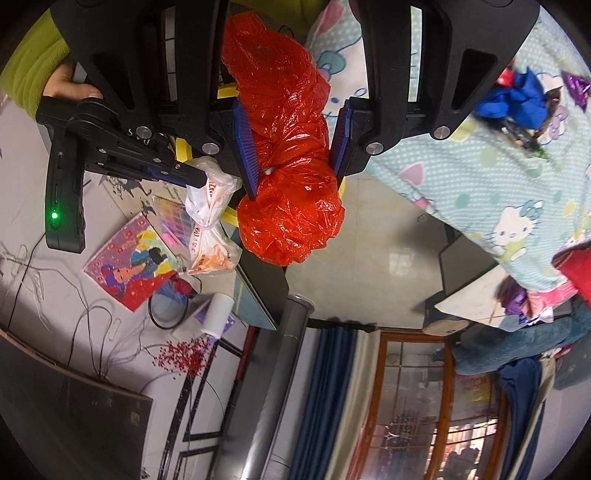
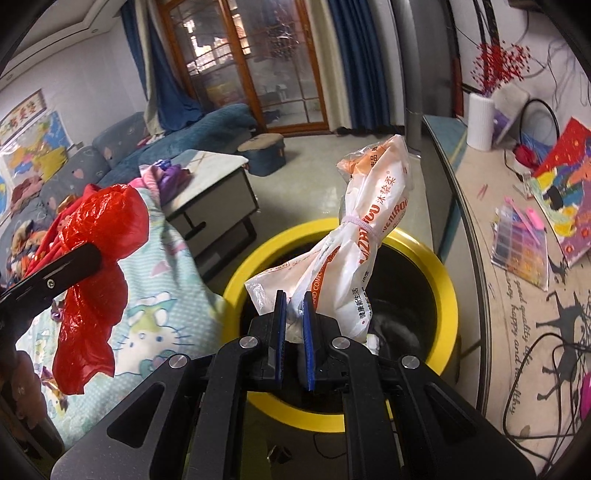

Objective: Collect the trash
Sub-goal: 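Carry the red bag and white bread bag over the yellow-rimmed bin, then open both grippers to drop the red bag and bread bag into the bin, then move both open grippers back over the remaining trash on the bed, then grasp the purple candy wrapper with the left gripper while the right grasps the red candy tube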

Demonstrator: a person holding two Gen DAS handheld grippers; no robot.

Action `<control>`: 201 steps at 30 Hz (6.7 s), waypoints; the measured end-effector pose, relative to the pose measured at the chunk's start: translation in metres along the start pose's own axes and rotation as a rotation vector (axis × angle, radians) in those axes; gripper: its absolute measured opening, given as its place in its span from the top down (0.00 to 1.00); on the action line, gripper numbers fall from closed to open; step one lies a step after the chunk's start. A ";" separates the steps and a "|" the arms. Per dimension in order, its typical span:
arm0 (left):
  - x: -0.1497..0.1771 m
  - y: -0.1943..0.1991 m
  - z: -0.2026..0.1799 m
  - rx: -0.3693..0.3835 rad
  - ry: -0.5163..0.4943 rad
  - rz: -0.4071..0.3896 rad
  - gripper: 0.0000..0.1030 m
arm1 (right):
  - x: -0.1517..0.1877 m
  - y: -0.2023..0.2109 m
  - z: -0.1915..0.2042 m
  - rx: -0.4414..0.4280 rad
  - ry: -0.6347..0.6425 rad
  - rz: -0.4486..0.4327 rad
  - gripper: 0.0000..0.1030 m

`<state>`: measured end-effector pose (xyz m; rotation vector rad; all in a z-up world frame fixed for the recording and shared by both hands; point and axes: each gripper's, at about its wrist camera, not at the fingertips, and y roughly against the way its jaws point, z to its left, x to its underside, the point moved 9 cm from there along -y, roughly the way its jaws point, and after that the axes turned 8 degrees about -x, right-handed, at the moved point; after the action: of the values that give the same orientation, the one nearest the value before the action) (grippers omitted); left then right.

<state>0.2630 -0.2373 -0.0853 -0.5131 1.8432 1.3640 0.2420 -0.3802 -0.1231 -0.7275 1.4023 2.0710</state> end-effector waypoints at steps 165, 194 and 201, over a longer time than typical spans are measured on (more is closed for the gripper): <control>0.126 0.086 0.321 -0.418 0.627 0.047 0.34 | 0.084 -0.107 0.290 -0.273 0.272 0.261 0.37; 0.106 0.118 0.294 -0.392 0.526 -0.039 0.71 | 0.082 -0.063 0.287 -0.370 0.344 0.249 0.64; 0.084 0.126 0.265 -0.366 0.455 -0.078 0.71 | 0.056 -0.048 0.277 -0.366 0.327 0.181 0.65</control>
<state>0.2128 0.0631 -0.1069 -1.1526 1.8948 1.6380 0.1974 -0.0975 -0.1053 -1.1706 1.3043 2.4735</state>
